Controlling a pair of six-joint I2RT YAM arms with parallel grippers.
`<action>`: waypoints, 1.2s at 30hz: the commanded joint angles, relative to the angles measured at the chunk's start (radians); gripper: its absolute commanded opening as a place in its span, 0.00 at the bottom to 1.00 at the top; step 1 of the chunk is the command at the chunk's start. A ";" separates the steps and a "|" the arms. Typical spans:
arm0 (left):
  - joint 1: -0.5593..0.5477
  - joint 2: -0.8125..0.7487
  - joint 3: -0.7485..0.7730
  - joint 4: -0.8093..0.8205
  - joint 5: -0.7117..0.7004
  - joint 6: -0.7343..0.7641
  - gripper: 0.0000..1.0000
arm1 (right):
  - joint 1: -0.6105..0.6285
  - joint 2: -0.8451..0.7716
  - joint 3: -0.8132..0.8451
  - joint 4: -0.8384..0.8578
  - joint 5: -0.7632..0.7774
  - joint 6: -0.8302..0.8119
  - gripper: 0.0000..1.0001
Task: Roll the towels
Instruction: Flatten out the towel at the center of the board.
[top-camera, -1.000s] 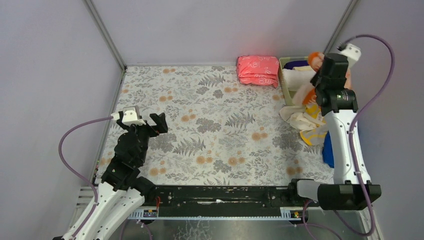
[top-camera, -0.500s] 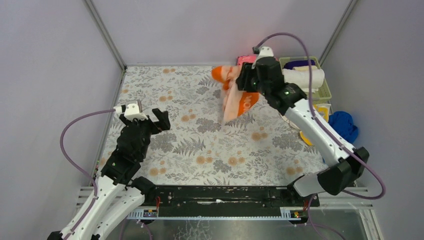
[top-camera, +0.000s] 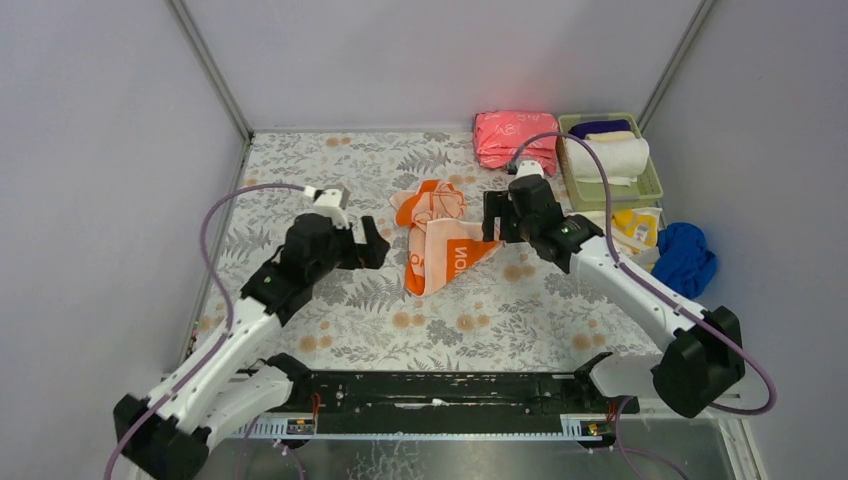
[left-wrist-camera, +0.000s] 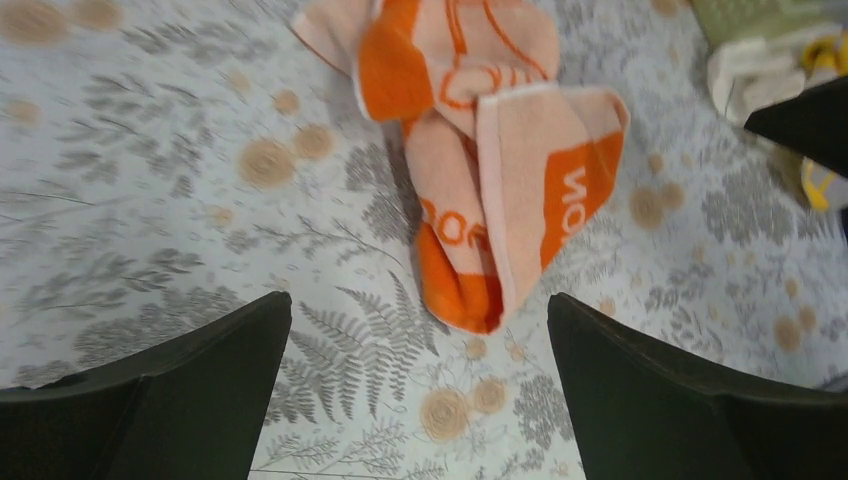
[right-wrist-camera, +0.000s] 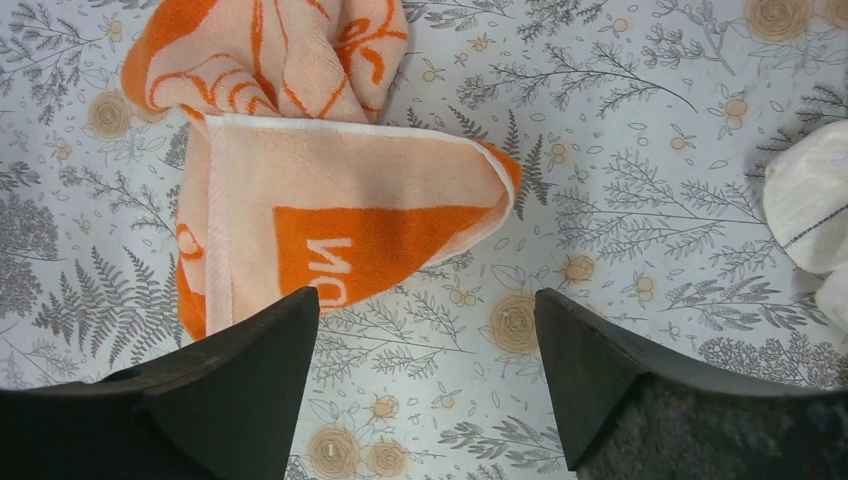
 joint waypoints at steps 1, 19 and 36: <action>-0.001 0.185 0.078 0.073 0.265 -0.019 0.99 | -0.006 -0.068 -0.066 0.104 0.058 -0.043 0.86; 0.087 0.869 0.316 0.394 0.707 -0.123 0.81 | -0.085 -0.285 -0.367 0.352 -0.097 -0.081 0.89; 0.115 1.039 0.387 0.479 0.863 -0.173 0.61 | -0.085 -0.288 -0.424 0.458 -0.196 -0.069 0.95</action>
